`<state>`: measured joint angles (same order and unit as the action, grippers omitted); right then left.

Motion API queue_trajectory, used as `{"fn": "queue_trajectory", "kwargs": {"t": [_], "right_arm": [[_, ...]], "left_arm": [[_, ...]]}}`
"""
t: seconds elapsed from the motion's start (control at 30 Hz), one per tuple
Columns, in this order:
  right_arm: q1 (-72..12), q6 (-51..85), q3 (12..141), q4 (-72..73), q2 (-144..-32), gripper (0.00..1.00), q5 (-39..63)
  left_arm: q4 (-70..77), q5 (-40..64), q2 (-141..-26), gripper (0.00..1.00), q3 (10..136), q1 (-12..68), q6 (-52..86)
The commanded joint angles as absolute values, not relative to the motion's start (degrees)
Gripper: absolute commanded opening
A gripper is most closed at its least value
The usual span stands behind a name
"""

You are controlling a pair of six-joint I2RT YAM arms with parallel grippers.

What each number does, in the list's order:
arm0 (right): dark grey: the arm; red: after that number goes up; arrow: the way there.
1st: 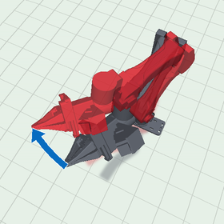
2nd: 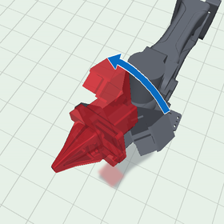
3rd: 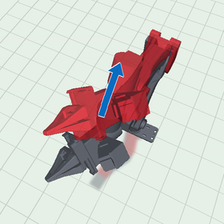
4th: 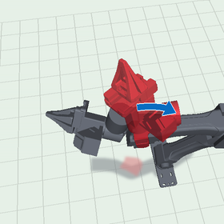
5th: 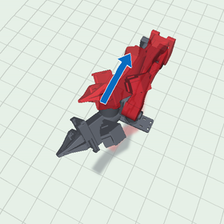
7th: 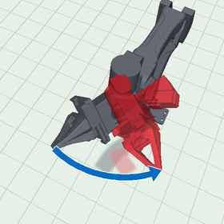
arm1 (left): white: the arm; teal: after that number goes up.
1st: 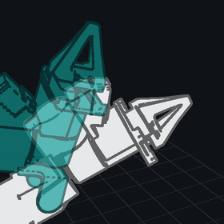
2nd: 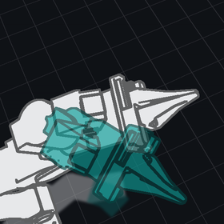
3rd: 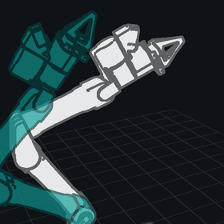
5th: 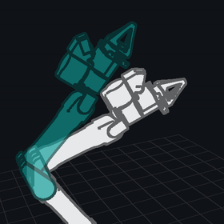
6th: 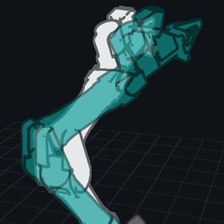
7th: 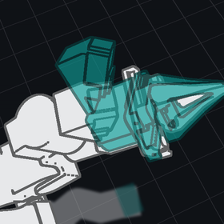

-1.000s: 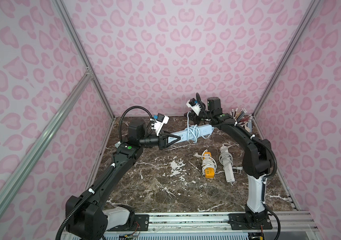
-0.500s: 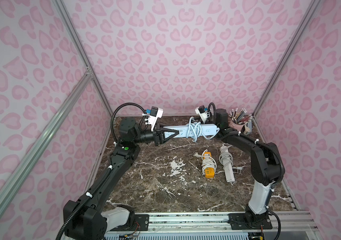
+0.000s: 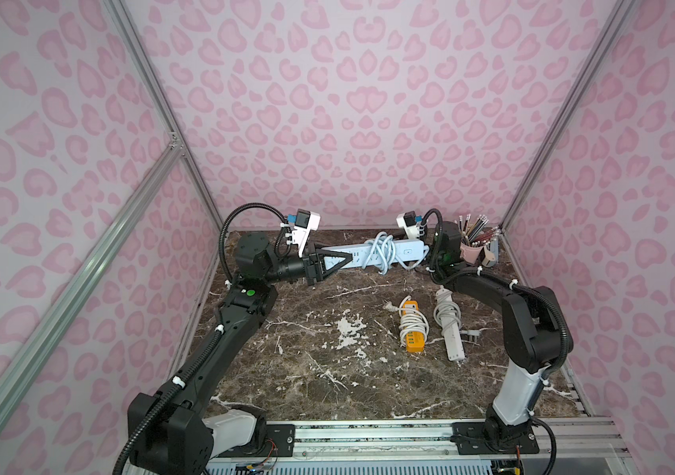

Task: Wrap the cord around the power strip
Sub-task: Wrap the power cord around the power strip.

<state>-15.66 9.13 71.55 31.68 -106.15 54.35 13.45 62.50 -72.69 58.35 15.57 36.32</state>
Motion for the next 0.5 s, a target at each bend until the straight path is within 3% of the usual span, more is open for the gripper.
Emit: {"fn": "queue_trajectory", "kwargs": {"t": [0.0, 0.27, 0.47], "right_arm": [[-16.2, 7.3, 72.7, 31.9, -106.1, 0.52, 55.1], [-16.7, 5.5, 71.9, 30.2, -106.8, 0.21, 51.2], [-19.2, 18.7, 63.8, 45.3, -105.3, 0.01, 46.5]], "left_arm": [[18.4, 61.8, -72.4, 0.03, 58.8, 15.5, 37.1], [21.8, 59.0, -71.7, 0.03, 57.4, 13.6, 41.7], [55.8, 46.5, -72.9, 0.03, 47.8, 12.0, 68.4]]}}
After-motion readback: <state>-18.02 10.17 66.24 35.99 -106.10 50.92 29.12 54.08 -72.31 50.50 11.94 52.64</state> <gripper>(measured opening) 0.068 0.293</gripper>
